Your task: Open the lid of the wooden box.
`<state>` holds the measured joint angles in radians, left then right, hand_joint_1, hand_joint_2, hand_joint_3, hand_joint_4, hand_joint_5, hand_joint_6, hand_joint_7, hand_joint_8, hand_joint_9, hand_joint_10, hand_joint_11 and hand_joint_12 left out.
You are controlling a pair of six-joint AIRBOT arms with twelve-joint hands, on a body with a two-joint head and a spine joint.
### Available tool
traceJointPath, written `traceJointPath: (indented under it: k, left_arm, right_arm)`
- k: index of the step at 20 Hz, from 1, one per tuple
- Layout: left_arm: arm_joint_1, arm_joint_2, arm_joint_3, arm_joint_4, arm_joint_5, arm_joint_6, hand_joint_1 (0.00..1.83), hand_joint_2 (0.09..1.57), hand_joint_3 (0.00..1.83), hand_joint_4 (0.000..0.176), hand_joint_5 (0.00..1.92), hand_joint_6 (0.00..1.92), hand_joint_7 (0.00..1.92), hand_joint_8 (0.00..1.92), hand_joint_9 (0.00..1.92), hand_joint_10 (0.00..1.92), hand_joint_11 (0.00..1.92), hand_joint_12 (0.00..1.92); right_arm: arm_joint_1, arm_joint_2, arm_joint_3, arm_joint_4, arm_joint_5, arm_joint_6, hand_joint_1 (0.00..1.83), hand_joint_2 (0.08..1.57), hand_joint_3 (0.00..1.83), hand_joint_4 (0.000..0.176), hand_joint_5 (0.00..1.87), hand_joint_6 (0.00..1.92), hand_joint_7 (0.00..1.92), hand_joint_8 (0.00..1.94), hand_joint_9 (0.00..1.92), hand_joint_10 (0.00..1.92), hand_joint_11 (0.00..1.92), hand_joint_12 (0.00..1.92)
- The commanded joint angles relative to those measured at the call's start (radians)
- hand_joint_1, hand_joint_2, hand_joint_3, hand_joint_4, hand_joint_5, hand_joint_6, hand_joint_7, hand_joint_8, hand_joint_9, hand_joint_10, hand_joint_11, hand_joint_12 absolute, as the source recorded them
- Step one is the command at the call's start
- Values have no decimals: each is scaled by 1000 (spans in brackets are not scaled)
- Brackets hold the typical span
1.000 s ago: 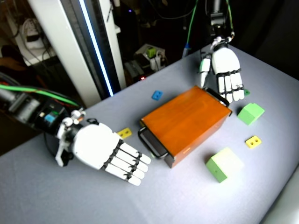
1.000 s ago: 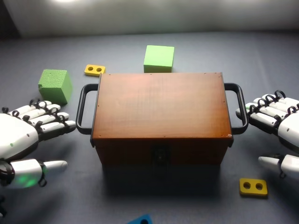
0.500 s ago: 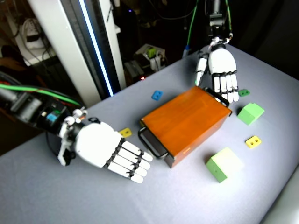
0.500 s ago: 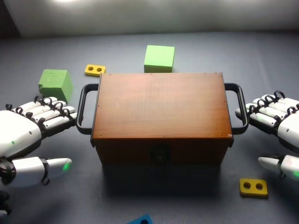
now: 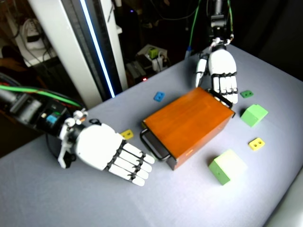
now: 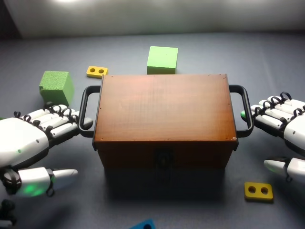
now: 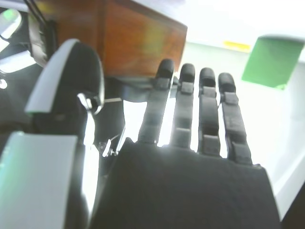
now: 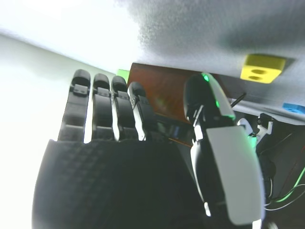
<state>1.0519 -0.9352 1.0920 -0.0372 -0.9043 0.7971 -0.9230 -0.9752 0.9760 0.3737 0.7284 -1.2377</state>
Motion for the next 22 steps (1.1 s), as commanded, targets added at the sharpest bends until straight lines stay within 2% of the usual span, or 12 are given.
traceJointPath:
  k: [1,9,12,16,19,22]
  left_arm:
    - [-10,-9,7,-10,-103,-6,215,1357,0,0,2,1,0,0,0,0,0,0]
    - [-12,-5,7,0,-122,-20,183,1375,6,0,0,0,0,0,0,0,0,0]
    - [-12,-5,6,4,-127,-24,210,1374,2,0,2,1,0,0,0,0,0,0]
    - [-13,-4,7,4,-128,-26,235,1367,0,0,4,1,0,0,0,0,0,0]
    - [-14,-4,8,4,-126,-26,262,1367,0,0,17,5,0,0,0,0,0,0]
    - [-14,-5,8,4,-124,-26,222,1376,3,0,1,0,0,0,0,0,0,0]
  right_arm:
    - [11,5,1,-12,108,-4,489,1377,0,0,1,0,0,0,0,0,0,0]
    - [14,3,-3,-24,109,-4,548,1371,0,0,0,0,0,0,0,0,0,0]
    - [16,2,-5,-31,111,-1,493,1381,4,0,0,0,0,0,0,0,0,0]
    - [28,-8,-2,-43,111,0,539,1376,0,0,0,0,0,0,0,0,0,0]
    - [38,-16,2,-52,111,1,474,1381,2,0,0,0,0,0,0,0,0,0]
    - [45,-23,4,-60,112,5,528,1376,0,0,0,0,0,0,0,0,0,0]
